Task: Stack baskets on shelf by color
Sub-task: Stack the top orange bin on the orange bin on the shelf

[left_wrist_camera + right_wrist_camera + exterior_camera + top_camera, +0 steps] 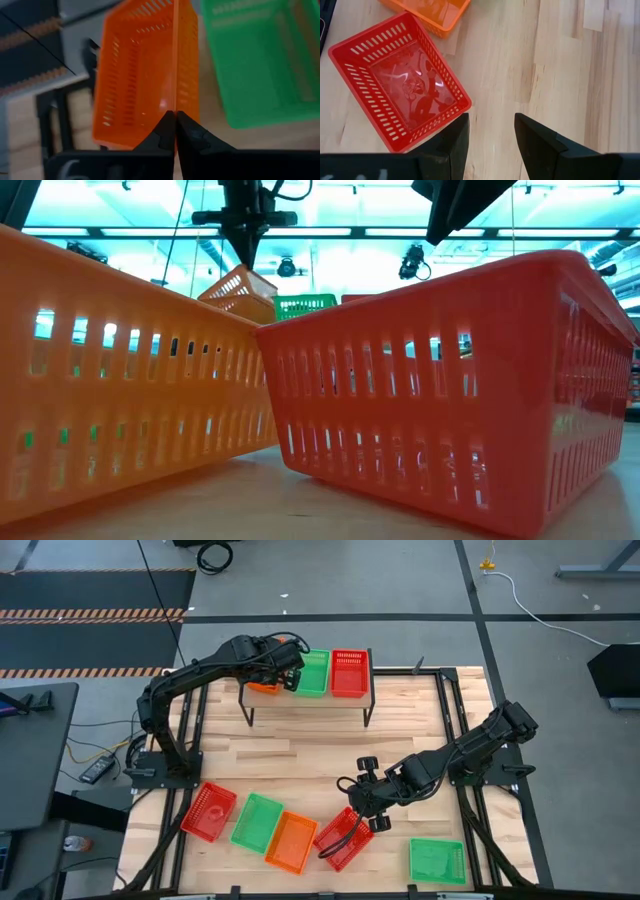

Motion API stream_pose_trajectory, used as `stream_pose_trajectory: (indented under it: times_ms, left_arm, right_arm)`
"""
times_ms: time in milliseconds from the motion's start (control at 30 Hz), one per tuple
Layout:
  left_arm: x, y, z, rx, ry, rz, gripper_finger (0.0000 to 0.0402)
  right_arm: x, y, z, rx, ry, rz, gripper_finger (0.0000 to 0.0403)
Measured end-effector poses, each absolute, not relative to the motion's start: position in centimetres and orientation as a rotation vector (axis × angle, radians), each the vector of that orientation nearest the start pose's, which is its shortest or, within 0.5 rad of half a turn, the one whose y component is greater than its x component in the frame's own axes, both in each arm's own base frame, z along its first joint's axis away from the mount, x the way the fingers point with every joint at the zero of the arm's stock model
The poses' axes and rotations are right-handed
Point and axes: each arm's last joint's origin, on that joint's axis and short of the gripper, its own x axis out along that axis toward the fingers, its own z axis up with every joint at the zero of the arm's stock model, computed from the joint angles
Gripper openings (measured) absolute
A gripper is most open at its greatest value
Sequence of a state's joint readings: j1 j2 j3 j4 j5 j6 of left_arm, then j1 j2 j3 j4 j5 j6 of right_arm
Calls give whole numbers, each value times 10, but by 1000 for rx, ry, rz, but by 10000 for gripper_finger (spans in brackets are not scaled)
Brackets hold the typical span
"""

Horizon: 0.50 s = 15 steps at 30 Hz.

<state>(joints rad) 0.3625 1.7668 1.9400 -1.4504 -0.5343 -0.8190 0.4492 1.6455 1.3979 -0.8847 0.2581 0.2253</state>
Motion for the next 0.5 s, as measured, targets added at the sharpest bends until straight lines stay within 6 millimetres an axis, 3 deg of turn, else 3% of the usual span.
stream_pose_trajectory:
  times_ms: [500]
  left_arm:
    - [304, 137, 375, -592, 918, 1165, 145]
  right_arm:
    - [303, 138, 278, -182, 1071, 47, 164]
